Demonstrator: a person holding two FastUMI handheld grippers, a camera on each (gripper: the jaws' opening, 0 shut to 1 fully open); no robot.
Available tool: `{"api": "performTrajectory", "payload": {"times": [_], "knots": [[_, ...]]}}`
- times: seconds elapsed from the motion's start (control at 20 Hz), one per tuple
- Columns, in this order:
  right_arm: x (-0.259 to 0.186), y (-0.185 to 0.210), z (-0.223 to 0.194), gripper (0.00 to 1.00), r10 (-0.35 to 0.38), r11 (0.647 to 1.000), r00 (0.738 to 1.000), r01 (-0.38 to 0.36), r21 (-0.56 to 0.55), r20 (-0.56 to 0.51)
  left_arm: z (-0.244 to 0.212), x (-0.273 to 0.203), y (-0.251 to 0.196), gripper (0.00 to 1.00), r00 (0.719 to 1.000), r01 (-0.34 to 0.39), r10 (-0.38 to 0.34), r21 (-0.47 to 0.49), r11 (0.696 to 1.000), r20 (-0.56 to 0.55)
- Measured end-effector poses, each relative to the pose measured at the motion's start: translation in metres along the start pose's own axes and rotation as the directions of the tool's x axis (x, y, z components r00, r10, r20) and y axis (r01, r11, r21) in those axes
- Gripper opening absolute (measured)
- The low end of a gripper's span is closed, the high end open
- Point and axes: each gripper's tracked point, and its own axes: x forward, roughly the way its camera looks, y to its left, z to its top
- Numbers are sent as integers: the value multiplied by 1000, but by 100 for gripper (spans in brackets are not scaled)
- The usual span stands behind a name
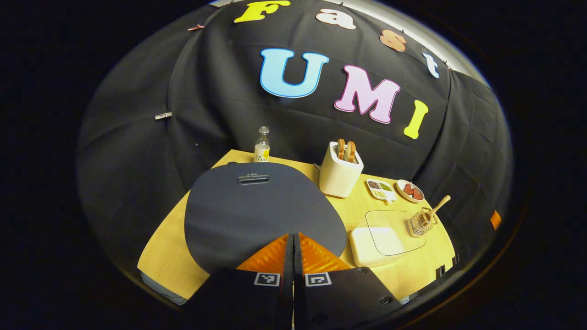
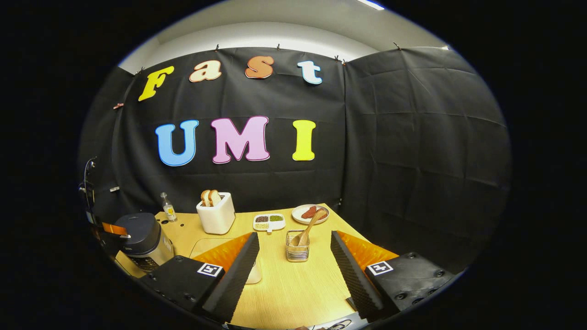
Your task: Close the left gripper, press the button to open the rice cooker; take a wooden spoon from the chopstick holder with the right hand, scoop a spoonful of rice and pour it into the rice cooker, then put the wooden spoon back into the chopstick holder.
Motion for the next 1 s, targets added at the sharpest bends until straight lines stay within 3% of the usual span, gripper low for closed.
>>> {"api": "performTrajectory", "payload": {"times": [0.35,0.45,0.6,0.7,0.85,1.0], "knots": [[18,6,5,98,37,999,999,-36,14,-22,-11,0,0,7,998,-51,55,75,996,-44],[29,11,8,98,64,998,998,-63,7,-21,-10,0,1,7,997,-65,66,34,997,-33],[46,18,10,98,111,994,993,-111,4,-29,-10,1,1,6,998,-49,45,-110,993,-38],[58,23,10,98,148,989,988,-148,9,-40,-6,-1,1,6,999,-46,44,-168,985,-13],[74,24,14,98,185,983,982,-184,11,-46,8,-13,-2,6,994,-91,100,-162,983,47],[93,23,15,98,210,978,977,-209,18,-47,59,-52,-6,6,955,-162,187,-123,979,228]]}}
